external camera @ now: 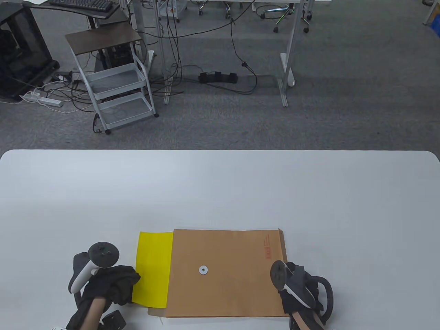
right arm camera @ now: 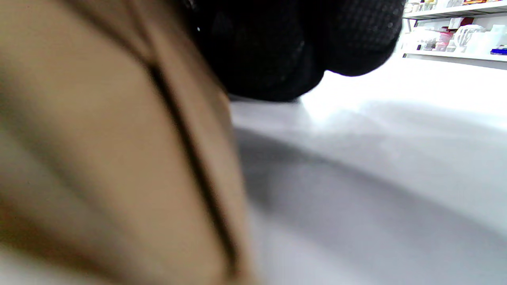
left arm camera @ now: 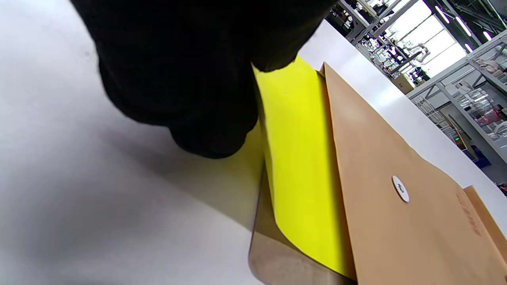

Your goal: Insert cardstock into document pouch

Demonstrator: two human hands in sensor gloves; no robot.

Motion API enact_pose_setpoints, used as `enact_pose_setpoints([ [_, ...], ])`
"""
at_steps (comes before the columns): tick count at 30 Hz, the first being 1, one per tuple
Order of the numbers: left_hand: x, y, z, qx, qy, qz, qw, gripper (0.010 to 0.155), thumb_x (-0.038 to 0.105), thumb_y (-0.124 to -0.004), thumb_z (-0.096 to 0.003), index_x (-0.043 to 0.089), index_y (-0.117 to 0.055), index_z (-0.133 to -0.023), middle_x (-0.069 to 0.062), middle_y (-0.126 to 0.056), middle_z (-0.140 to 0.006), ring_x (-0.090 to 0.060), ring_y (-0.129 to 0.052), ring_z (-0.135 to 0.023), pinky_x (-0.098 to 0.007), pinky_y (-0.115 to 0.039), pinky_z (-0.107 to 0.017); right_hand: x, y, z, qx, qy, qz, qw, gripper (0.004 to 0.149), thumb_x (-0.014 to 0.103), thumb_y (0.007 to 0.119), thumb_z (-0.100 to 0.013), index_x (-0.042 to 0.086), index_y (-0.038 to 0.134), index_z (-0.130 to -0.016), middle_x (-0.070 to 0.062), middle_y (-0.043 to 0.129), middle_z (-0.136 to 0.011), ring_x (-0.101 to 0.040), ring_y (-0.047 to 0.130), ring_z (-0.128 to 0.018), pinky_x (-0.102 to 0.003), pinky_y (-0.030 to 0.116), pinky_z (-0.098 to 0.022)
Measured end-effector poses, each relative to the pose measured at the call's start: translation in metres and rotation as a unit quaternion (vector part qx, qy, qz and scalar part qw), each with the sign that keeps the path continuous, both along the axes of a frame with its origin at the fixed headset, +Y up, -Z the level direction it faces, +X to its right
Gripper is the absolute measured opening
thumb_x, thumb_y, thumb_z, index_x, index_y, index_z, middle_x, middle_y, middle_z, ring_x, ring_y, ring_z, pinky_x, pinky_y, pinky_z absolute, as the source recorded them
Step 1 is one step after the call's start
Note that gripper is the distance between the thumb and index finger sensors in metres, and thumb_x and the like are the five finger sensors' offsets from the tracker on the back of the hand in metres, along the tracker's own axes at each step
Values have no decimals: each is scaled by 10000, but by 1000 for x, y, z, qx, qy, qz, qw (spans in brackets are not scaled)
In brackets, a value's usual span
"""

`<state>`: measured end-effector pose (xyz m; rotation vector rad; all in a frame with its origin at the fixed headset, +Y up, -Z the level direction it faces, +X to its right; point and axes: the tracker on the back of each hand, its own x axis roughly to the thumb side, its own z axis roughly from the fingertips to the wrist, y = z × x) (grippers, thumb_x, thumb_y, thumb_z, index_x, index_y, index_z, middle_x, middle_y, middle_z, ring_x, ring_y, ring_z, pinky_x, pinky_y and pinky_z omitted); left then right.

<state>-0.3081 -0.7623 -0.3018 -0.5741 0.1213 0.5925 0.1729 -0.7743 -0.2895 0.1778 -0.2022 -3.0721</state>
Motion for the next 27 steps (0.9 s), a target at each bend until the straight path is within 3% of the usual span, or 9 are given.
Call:
enact_pose_setpoints([
  [11, 6, -3, 0, 5, -2, 46, 999, 468, 311, -763, -652, -31, -809, -968, -94, -1050, -743, -194, -1157, -485, -304, -981, -386, 0, 0, 0, 0, 0, 0, 1000, 270, 184, 586, -788, -14, 654, -960, -110, 849, -658, -158, 937, -422, -402, 800, -424],
  [27, 24, -5, 2, 33, -8, 64, 997, 488, 199, -733, -645, -42, -684, -1067, -161, -961, -876, -225, -1118, -583, -338, -952, -462, 0, 0, 0, 0, 0, 0, 1000, 269, 182, 584, -789, -14, 654, -960, -110, 848, -659, -158, 937, -423, -403, 799, -425],
])
